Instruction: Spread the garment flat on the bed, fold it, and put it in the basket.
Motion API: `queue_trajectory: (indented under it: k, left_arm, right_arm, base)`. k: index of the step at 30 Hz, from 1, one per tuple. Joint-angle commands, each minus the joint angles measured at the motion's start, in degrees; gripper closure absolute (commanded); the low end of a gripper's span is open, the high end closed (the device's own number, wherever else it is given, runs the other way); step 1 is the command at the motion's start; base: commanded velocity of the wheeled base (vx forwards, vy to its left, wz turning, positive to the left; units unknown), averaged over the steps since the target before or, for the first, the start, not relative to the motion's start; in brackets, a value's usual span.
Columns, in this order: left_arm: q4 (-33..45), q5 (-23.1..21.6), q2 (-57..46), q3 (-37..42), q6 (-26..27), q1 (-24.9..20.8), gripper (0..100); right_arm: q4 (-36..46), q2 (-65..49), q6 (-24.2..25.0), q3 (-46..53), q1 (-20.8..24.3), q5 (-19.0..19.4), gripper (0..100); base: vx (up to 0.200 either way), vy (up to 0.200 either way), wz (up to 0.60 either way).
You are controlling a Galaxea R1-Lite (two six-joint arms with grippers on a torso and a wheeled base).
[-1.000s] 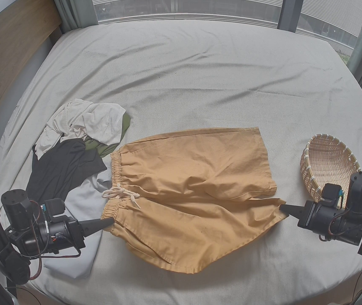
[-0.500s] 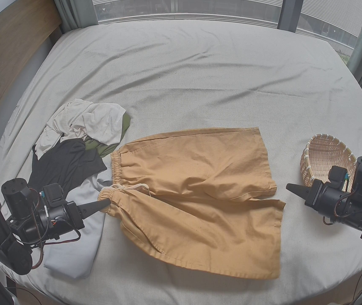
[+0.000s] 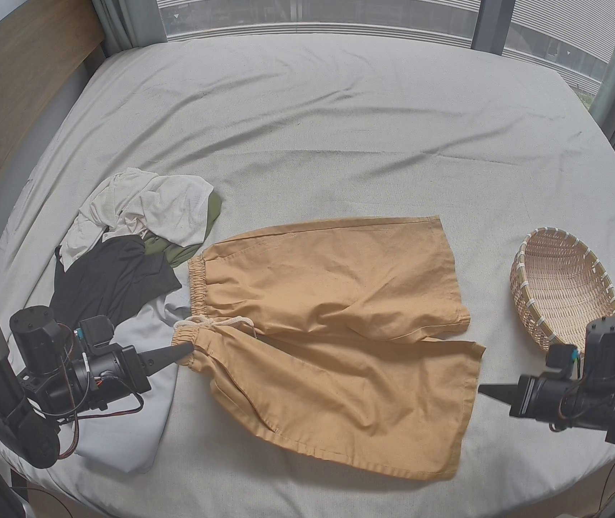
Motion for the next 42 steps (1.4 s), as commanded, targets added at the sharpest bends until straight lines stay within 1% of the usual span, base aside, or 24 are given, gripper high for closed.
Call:
queue_trajectory:
  k: [1, 6, 12, 16, 24, 27, 35, 36, 42]
  left_arm:
    - [-0.1, 0.0, 0.3, 0.5, 0.1, -0.6, 100]
    - [-0.1, 0.0, 0.6, 0.4, 0.1, -0.6, 100]
    - [-0.1, 0.1, 0.6, 0.2, 0.1, -0.4, 100]
    - [-0.1, 0.1, 0.6, 0.2, 0.1, -0.5, 100]
    - [-0.1, 0.1, 0.5, 0.2, 0.2, -0.5, 100]
    - [-0.1, 0.1, 0.3, 0.2, 0.2, -0.3, 100]
    - [-0.1, 0.1, 0.1, 0.2, 0.2, -0.3, 100]
    - [-0.1, 0.1, 0.1, 0.2, 0.2, -0.3, 100]
    - [-0.1, 0.1, 0.0, 0.2, 0.2, -0.4, 100]
  right_arm:
    - [0.7, 6.3, -2.2, 4.9, 1.3, -0.1, 0]
    - [1.9, 10.8, -2.6, 4.9, 2.0, -0.1, 0]
    - [1.4, 15.6, -2.4, 4.9, 6.9, -0.6, 0]
    - [1.0, 18.2, -2.4, 4.9, 8.8, -0.7, 0]
    - [-6.3, 24.3, -2.4, 4.9, 9.0, -3.4, 0]
    - [-8.4, 26.4, -2.2, 4.9, 10.0, -4.5, 0]
    - [-10.7, 27.9, -1.9, 4.9, 11.0, -4.7, 0]
    - [-10.7, 27.9, -1.9, 4.9, 11.1, -4.7, 100]
    - [-12.5, 28.0, -1.2, 4.7, 11.2, -4.7, 100]
  base:
    - [0.0, 0.0, 0.0]
    - [0.0, 0.0, 0.0]
    - [0.0, 0.0, 0.0]
    - [0.0, 0.0, 0.0]
    - [0.0, 0.0, 0.0]
    - [0.0, 0.0, 0.0]
    - [0.0, 0.0, 0.0]
    - [0.0, 0.0, 0.0]
    - [0.0, 0.0, 0.0]
